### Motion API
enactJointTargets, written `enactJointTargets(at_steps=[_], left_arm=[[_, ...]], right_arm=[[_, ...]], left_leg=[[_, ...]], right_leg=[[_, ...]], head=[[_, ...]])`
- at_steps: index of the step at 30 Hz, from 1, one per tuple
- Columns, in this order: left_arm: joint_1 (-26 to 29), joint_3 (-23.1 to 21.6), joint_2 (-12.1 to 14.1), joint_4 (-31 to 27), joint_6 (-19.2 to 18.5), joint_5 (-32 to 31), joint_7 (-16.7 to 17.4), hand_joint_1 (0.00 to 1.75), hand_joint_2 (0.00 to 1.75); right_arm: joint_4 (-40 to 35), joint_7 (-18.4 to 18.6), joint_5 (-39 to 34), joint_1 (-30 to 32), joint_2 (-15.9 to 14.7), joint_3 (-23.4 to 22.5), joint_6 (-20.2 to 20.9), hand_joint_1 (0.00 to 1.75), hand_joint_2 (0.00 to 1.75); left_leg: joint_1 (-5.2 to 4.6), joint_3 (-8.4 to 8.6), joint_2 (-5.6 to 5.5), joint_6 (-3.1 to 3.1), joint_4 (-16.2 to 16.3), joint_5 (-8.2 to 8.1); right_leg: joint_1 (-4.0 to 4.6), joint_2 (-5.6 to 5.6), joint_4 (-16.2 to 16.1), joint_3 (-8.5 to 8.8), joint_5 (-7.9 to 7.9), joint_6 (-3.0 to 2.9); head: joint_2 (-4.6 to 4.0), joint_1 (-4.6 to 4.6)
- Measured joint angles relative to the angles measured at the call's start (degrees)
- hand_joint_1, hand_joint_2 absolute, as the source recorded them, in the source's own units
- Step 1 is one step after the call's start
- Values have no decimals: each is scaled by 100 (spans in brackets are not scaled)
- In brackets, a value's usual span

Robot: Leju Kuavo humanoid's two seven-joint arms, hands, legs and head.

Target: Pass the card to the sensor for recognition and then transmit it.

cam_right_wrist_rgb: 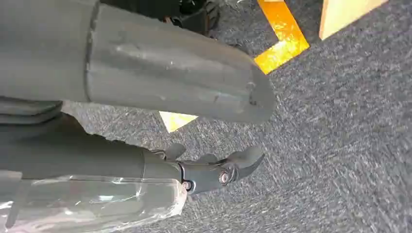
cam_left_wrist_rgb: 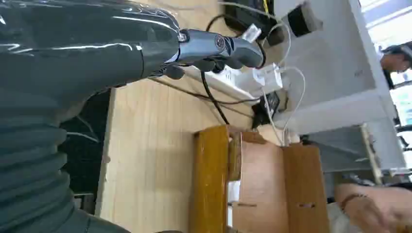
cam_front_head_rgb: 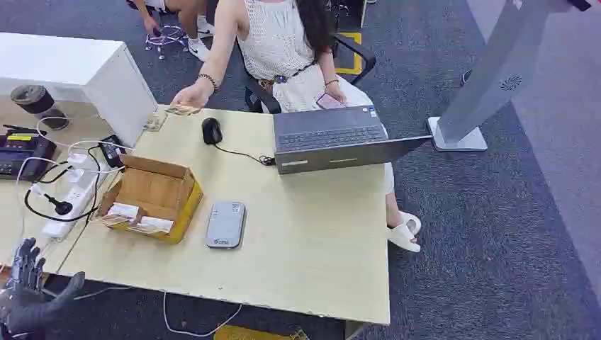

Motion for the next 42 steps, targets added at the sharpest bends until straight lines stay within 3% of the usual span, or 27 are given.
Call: enactJointTargets(at_steps=[15, 31, 42], left_arm=[[-364, -1575, 225, -155, 1254, -2006, 1009, 0, 175], [-858, -3579, 553, -391, 2853, -4598, 2374, 0, 175], [-1228, -4722, 859, -534, 3677, -6019, 3315, 0, 175]], right_arm=[[7, 208, 521, -129, 92, 201, 90, 0, 0], [7, 448, 1233, -292, 203, 450, 203, 0, 0], [15, 601, 1640, -452, 297, 577, 326, 0, 0]], left_leg=[[0, 2, 1, 2, 1, 1], [-1, 3, 2, 2, 2, 2], [-1, 3, 3, 4, 3, 5]], right_leg=[[0, 4, 0, -3, 1, 0], [0, 6, 1, 1, 6, 4], [0, 6, 4, 1, 7, 4]], head=[[0, 2], [0, 0], [0, 2]])
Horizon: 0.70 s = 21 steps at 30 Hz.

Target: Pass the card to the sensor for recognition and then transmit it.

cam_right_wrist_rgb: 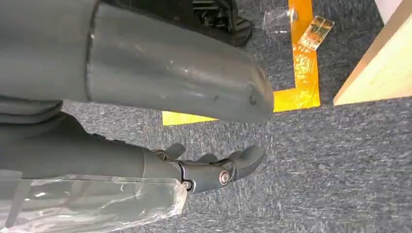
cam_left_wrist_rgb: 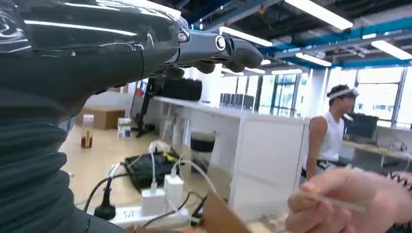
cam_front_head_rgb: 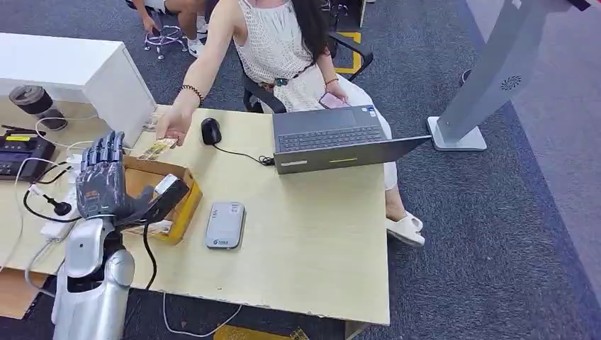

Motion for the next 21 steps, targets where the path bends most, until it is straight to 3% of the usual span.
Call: enactJointTargets(at_steps=[4, 8, 15, 21], left_arm=[[-100, -350, 35, -615, 275, -159, 190, 0, 175], [-342, -737, 162, -1187, 115, -181, 347, 0, 175], [-475, -1254, 474, -1162, -383, -218, 1016, 0, 175], [-477, -1388, 518, -1106, -527, -220, 1088, 0, 175]], right_arm=[[2, 4, -4, -22, 4, 0, 28, 0, 0], [9, 4, -2, -20, 4, -7, 0, 0, 0], [15, 92, 186, -13, 9, -50, -66, 0, 0], [15, 103, 258, -12, 28, -52, -74, 0, 0]], left_leg=[[0, -1, -1, 0, 1, 0], [-3, -2, -1, 1, 1, -1], [-2, -1, 0, 0, 1, 1], [-1, -2, 0, 0, 1, 1]], right_leg=[[0, -1, 0, 0, 0, 0], [-2, -1, -2, 0, 0, 0], [-1, 1, 0, -3, 3, 4], [0, 2, 0, -3, 3, 5]], head=[[0, -2], [0, -2], [0, -4], [0, 0]])
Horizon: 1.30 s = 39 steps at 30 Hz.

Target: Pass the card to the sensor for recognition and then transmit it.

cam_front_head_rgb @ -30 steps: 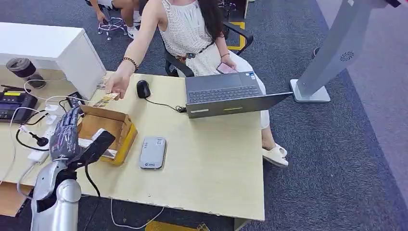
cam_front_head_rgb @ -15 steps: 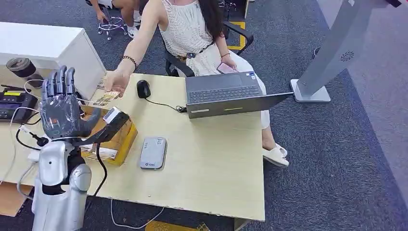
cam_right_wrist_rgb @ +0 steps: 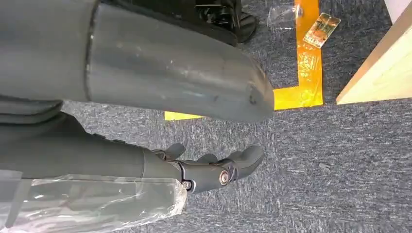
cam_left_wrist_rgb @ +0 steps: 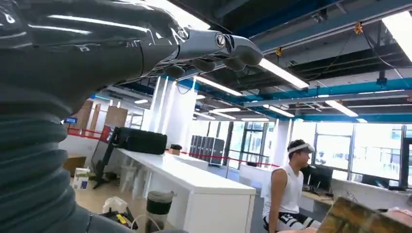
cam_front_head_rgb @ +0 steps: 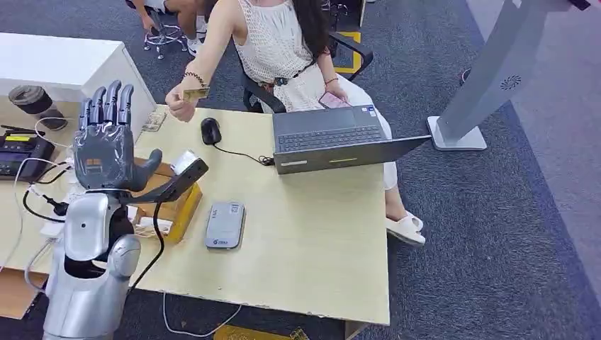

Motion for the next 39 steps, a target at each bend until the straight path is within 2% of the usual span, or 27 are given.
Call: enactJointTargets(at_steps=[5, 25, 26, 33, 39], left_arm=[[-6, -22, 0, 105, -96, -2, 11, 0, 175], [-7, -22, -2, 483, -76, 0, 15, 0, 175], [-7, -22, -2, 485, -76, 0, 15, 175, 175], [-3, -26, -72, 531, -127, 0, -273, 175, 175], [1, -37, -157, 566, -109, -2, -321, 175, 175]], right_arm=[[0, 24, 65, 3, 70, 0, -52, 0, 0], [0, 52, 159, 15, 100, -81, -59, 0, 0], [-2, 52, 159, 15, 103, -85, -59, 0, 0], [0, 52, 254, 21, 105, -131, -61, 0, 0], [-2, 52, 262, 23, 107, -149, -63, 0, 0]], left_leg=[[-1, 0, 0, 0, 0, 0], [-1, 0, 0, 0, 0, 0], [-1, 0, 0, 0, 0, 0], [-1, 0, 0, 0, 0, 0], [-1, 0, 0, 0, 0, 0]], right_leg=[[-1, 2, -1, 0, 0, 0], [-1, 3, 0, 0, 0, 1], [-1, 3, 0, 0, 1, 1], [-1, 3, 0, 0, 1, 1], [-1, 4, -1, 0, 1, 1]], head=[[0, -2], [0, -2], [0, -2], [0, -2], [0, -2]])
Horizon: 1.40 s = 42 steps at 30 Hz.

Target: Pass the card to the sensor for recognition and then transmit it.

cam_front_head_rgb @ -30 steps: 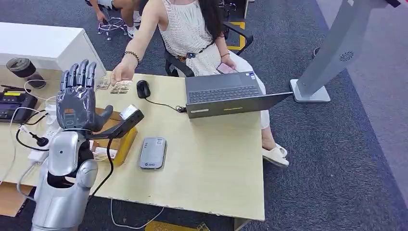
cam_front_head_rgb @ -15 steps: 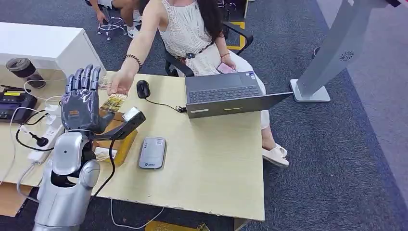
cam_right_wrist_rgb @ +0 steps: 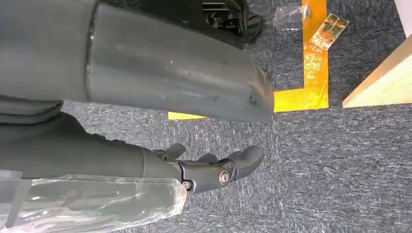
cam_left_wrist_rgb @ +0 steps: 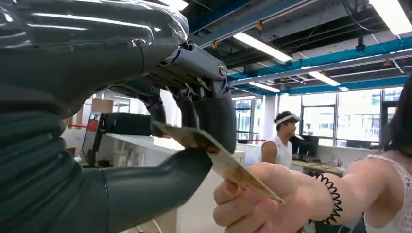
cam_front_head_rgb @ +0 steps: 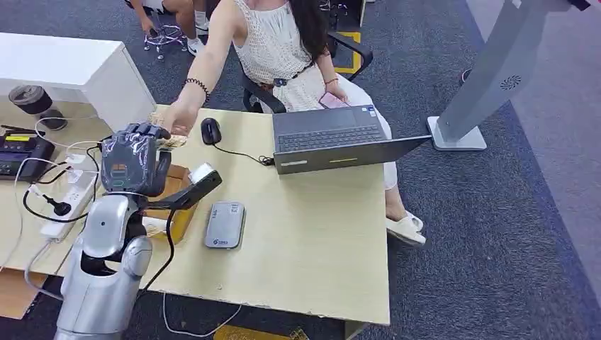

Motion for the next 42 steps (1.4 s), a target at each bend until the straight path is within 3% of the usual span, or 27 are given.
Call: enactJointTargets(at_steps=[14, 19, 26, 35, 42], left_arm=[[53, -37, -62, 48, 103, 0, -107, 175, 175], [158, -37, -201, 48, 179, 0, -319, 175, 175], [366, -37, -348, 164, 201, 0, -363, 175, 175], [620, -103, -424, 1252, 446, 0, -50, 175, 175], [661, -131, -429, 1670, 461, 0, -7, 175, 175]], right_arm=[[0, 0, 118, 13, 4, -96, 2, 0, 0], [-2, 0, 205, 20, 13, -111, -2, 0, 0], [-11, 0, 310, 26, 44, -192, -11, 0, 0], [-20, 0, 616, 31, 57, -299, 107, 0, 0], [-22, 0, 616, 54, 57, -376, 107, 0, 0]], left_leg=[[0, 0, 0, 0, 0, 0], [-1, -1, -1, 0, 0, 0], [-1, -1, 0, 1, 0, -1], [0, 0, 0, 0, 0, 0], [-1, -2, 0, 1, 0, -1]], right_leg=[[0, 0, 0, 0, 0, 0], [-1, -1, 0, 1, 0, 0], [0, -1, -2, 0, 0, 0], [0, -1, -1, 0, 0, 0], [0, -1, -2, 0, 0, 0]], head=[[0, 0], [0, 0], [0, 2], [0, 0], [0, 0]])
